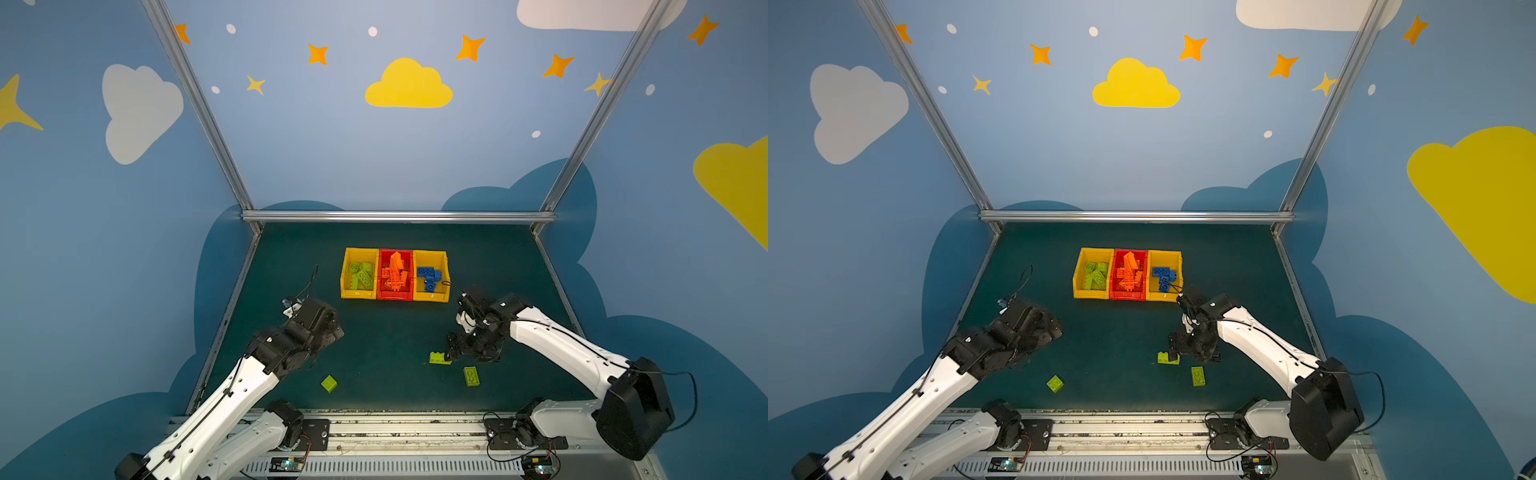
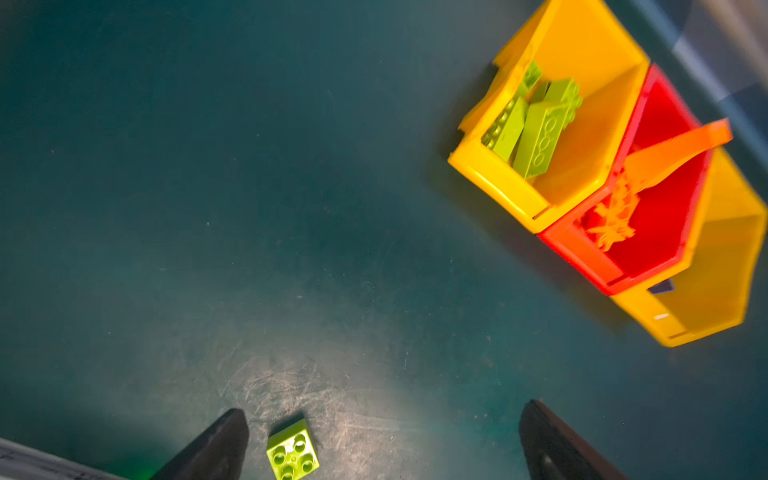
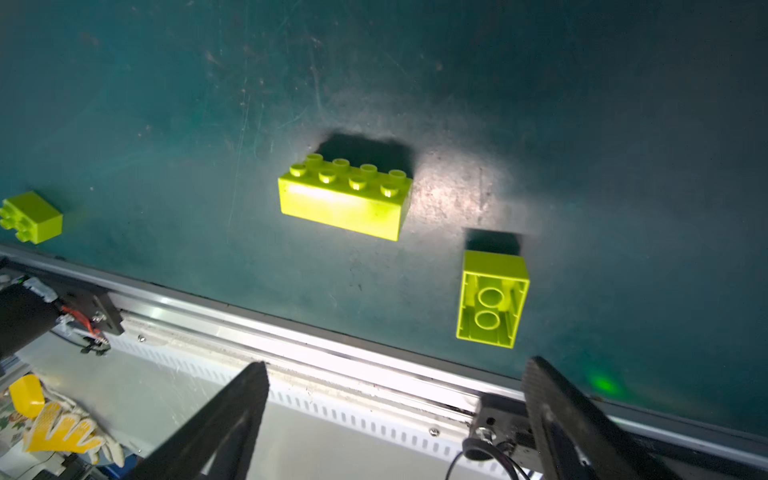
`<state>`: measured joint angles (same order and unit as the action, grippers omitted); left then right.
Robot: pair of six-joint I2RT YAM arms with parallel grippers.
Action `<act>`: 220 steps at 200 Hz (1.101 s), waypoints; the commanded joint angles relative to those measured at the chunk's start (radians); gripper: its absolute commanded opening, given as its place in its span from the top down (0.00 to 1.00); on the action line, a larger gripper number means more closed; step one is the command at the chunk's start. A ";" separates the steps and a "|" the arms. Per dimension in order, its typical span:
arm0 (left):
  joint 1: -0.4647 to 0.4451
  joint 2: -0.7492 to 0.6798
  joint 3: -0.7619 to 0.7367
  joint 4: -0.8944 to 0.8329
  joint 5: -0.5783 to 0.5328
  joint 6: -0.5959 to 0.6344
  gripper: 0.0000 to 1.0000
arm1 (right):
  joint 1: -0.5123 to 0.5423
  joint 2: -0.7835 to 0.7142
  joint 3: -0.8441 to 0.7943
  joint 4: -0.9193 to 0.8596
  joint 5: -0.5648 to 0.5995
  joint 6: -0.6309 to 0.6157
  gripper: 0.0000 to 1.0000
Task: Sort the legos into containers by color
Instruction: 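Grasp the lime-green 2x4 brick with the right gripper while the left gripper withdraws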
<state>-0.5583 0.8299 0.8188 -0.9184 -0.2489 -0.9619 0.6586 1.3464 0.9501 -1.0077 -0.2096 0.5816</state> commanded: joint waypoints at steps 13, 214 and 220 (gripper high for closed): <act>0.000 0.032 0.023 0.106 0.007 0.089 0.00 | 0.063 0.079 0.045 0.064 0.037 0.145 0.07; 0.153 0.078 -0.001 0.142 0.270 0.390 0.00 | 0.241 0.449 0.188 0.078 0.216 0.386 0.08; 0.155 0.073 -0.006 0.139 0.266 0.390 0.00 | 0.241 0.452 0.182 0.085 0.216 0.385 0.08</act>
<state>-0.4103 0.9253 0.8371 -0.7528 0.0040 -0.5976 0.8936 1.7725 1.1526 -0.9321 -0.0151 0.9508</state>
